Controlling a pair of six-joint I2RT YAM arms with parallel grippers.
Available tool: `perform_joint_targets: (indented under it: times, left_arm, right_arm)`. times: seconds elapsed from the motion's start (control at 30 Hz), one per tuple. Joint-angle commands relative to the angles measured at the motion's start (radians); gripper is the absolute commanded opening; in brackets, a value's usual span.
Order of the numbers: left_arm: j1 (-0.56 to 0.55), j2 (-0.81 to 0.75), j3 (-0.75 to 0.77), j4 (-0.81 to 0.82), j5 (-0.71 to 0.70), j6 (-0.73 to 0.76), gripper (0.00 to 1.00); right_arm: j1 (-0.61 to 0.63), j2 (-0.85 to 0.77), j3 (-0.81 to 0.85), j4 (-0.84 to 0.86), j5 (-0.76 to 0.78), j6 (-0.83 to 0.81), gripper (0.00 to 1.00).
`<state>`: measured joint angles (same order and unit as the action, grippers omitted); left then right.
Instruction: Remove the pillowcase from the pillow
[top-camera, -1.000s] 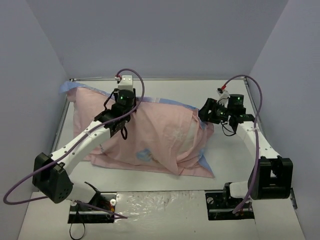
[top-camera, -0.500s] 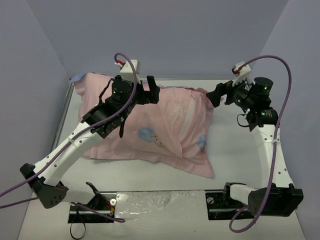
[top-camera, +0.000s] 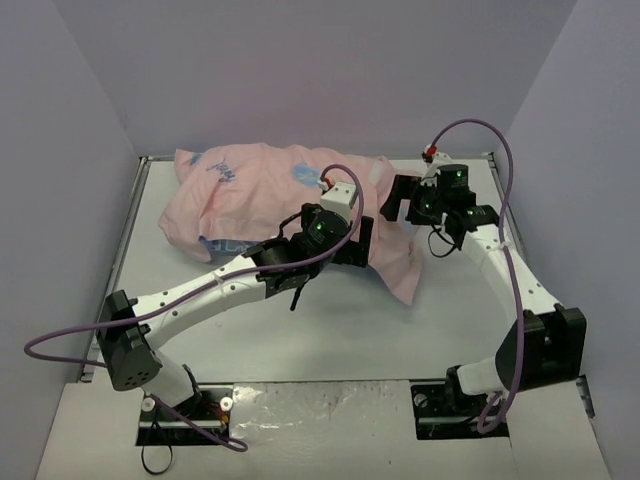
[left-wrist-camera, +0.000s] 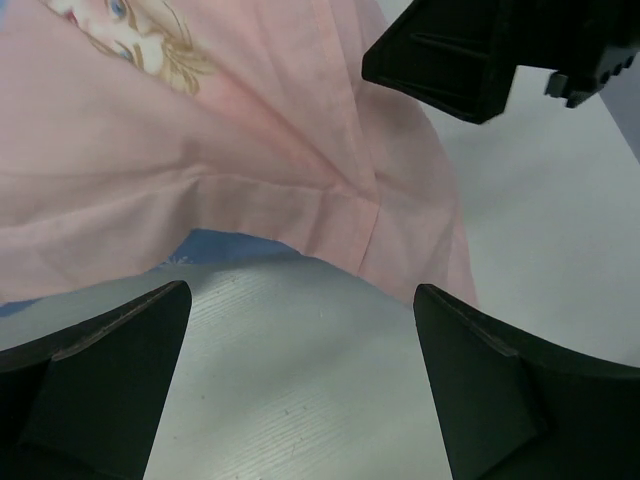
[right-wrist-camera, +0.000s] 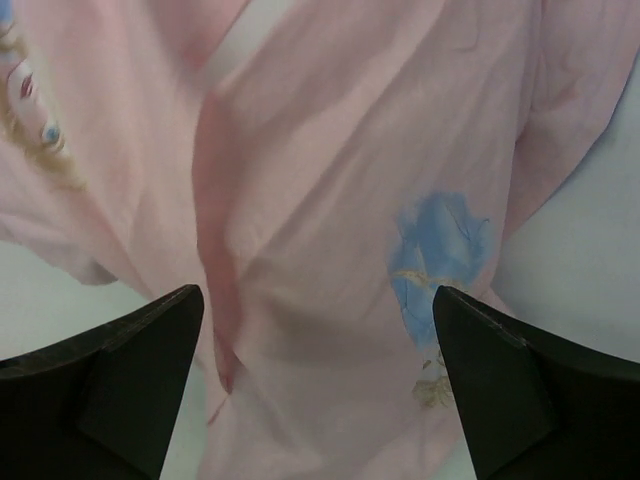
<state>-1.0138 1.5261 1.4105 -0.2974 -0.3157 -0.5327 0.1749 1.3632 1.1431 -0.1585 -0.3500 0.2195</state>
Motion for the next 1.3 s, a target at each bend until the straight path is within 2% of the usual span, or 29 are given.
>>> perform_joint_targets:
  times: [0.0,0.23,0.37,0.5,0.6,0.7,0.73,0.83,1.07,1.2,1.27]
  left_arm:
    - [-0.005,-0.060,0.031,0.020,-0.069,-0.009,0.94]
    - [-0.005,-0.099,0.056,-0.022,-0.118,0.023,0.94]
    - [0.001,-0.112,0.059,-0.029,-0.143,0.063,0.94]
    - [0.017,-0.103,0.077,-0.040,-0.152,0.071,0.95]
    - [0.038,-0.093,0.076,-0.032,-0.140,0.076,0.95]
    - [0.072,-0.073,0.080,-0.005,-0.105,0.085,0.95]
    - [0.081,-0.055,0.096,0.003,-0.085,0.095,0.95]
    - [0.115,0.009,0.168,0.015,-0.040,0.115,0.95]
    - [0.153,0.248,0.410,0.015,0.085,0.135,0.96]
    - [0.153,0.403,0.568,-0.023,0.132,0.169,0.96]
    - [0.155,0.485,0.628,-0.032,0.165,0.188,0.96]
  right_arm:
    - [0.003,0.068,0.081,0.042,0.123,0.144,0.95]
    - [0.003,0.206,0.253,0.059,0.082,0.325,0.95]
    - [0.026,0.292,0.303,0.074,0.132,0.374,0.94]
    - [0.032,0.404,0.328,0.042,0.245,0.403,0.90]
    - [0.017,0.412,0.256,0.034,0.288,0.386,0.78]
    - [-0.024,0.373,0.158,0.037,0.261,0.339,0.70]
    - [-0.058,0.352,0.112,0.037,0.223,0.319,0.59]
    - [-0.118,0.288,0.028,0.036,0.160,0.279,0.39]
    - [-0.126,0.087,-0.161,0.037,0.047,0.160,0.29]
    - [-0.144,0.045,-0.210,0.045,0.002,0.109,0.10]
    - [-0.159,0.048,-0.210,0.048,-0.058,0.080,0.08]
